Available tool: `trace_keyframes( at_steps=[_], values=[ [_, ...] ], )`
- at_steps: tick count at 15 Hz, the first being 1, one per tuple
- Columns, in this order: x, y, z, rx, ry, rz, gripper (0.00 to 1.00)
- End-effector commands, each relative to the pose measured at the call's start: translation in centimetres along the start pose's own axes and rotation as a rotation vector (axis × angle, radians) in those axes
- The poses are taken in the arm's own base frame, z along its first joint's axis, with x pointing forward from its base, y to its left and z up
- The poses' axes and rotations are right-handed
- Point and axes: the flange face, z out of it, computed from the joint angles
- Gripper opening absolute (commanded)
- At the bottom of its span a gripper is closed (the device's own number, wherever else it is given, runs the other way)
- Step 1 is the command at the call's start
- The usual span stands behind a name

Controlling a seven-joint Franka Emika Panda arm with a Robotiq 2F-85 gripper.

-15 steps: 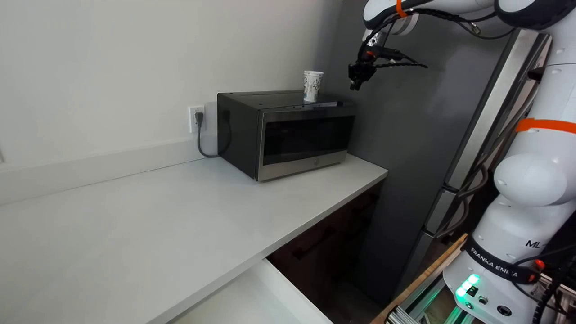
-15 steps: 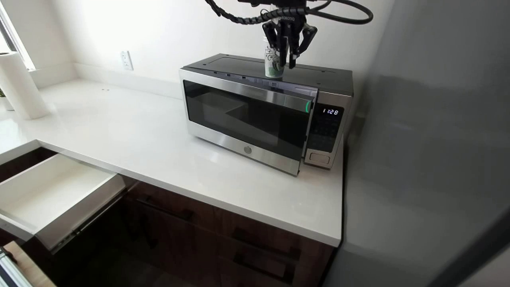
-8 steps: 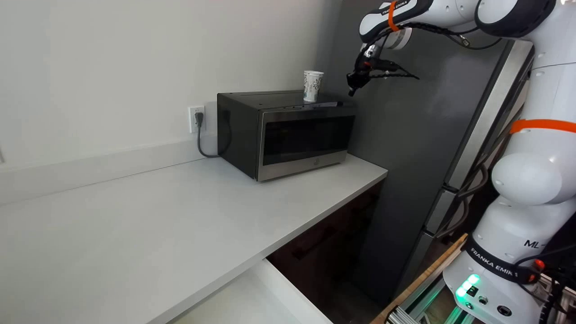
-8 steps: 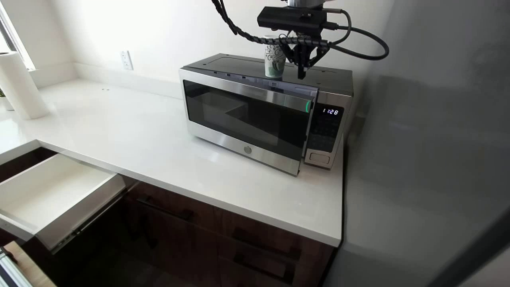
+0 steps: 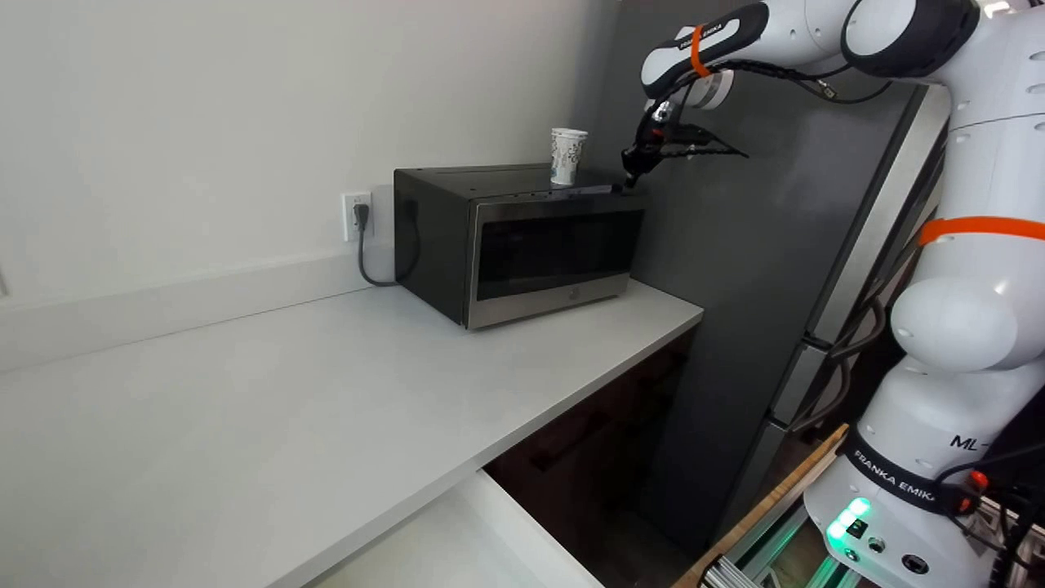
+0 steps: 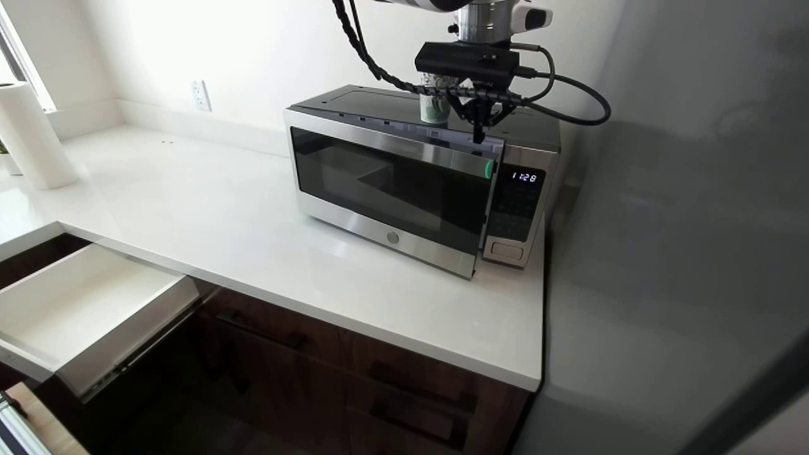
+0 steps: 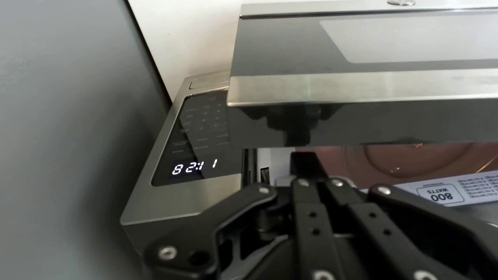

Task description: Open the microwave door

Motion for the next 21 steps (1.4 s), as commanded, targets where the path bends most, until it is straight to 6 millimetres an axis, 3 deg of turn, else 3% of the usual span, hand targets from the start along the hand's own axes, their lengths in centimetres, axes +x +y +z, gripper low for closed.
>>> trace_keyframes(
  at_steps=[1,9,15,21],
  values=[
    [0.7,0.4,1.1,0.007,0.021,-0.024,0.0],
    [0.5,0.6,1.2,0.001,-0.039,-0.001,0.0],
    [-0.8,0.3,1.0,-0.037,-0.206,0.089,0.0],
    [-2.5,-2.4,0.0,0.109,-0.448,0.167,0.0]
  ],
)
